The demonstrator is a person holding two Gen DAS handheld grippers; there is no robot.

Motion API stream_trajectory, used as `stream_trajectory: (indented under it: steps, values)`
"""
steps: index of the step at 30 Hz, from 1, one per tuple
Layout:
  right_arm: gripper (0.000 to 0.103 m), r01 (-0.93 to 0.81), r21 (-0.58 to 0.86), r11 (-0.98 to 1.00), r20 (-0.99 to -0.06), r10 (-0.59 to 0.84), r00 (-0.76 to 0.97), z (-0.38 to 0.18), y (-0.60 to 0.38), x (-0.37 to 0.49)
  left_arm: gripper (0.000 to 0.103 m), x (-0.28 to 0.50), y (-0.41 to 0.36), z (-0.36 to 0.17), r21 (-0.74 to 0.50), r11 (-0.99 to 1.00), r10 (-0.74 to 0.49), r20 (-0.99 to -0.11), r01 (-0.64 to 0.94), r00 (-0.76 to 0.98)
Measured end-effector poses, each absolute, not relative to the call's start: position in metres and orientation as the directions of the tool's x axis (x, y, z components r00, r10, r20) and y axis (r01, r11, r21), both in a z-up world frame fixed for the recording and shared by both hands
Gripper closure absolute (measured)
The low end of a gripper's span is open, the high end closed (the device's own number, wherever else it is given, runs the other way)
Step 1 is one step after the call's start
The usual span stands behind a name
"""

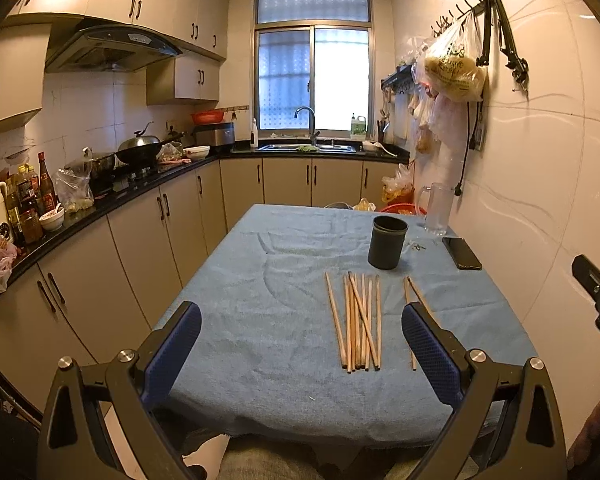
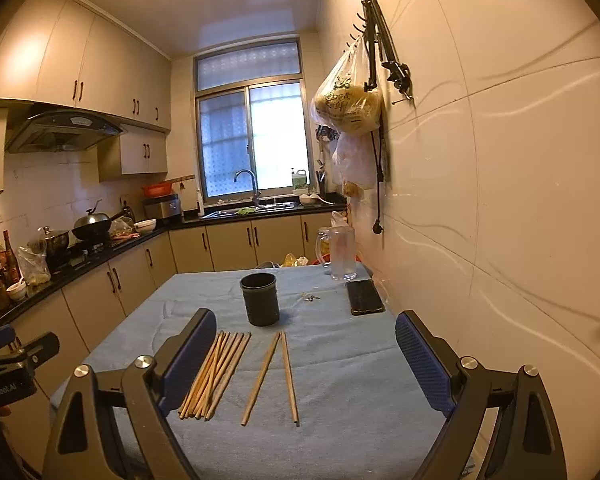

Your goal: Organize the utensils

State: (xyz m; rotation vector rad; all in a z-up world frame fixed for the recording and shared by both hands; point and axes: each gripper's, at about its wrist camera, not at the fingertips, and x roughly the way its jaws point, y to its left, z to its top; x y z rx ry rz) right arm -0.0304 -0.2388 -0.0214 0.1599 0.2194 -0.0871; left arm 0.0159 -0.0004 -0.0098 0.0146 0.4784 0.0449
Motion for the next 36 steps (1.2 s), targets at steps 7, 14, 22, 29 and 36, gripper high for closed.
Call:
stream_trajectory:
  steps: [7,14,22,29,36]
  values:
    - [0.01,0.118,0.126,0.985,-0.231,-0.086,0.969,-0.025,-0.234,-0.02,0.003,0.032,0.002,-0.016,0.016,0.999,0.041,-0.488,-0.038,0.872]
    - [0.01,0.114,0.149,0.982,-0.225,-0.079,0.971,-0.028,-0.236,0.002,0.003,0.065,-0.002,-0.02,-0.007,0.999,0.026,-0.512,-0.034,0.859]
    - [0.01,0.091,0.129,0.987,-0.239,-0.058,0.969,-0.02,-0.239,0.026,0.003,0.086,-0.008,-0.021,-0.004,1.0,0.021,-0.524,-0.027,0.851]
    - [0.01,0.066,0.129,0.989,-0.281,-0.027,0.959,-0.028,-0.238,0.038,0.003,0.098,-0.007,-0.029,-0.005,1.0,0.018,-0.552,-0.025,0.834]
    - [0.011,0.06,0.145,0.988,-0.305,-0.013,0.952,-0.035,-0.241,0.049,0.003,0.105,-0.007,-0.035,0.007,1.0,0.028,-0.572,-0.029,0.82]
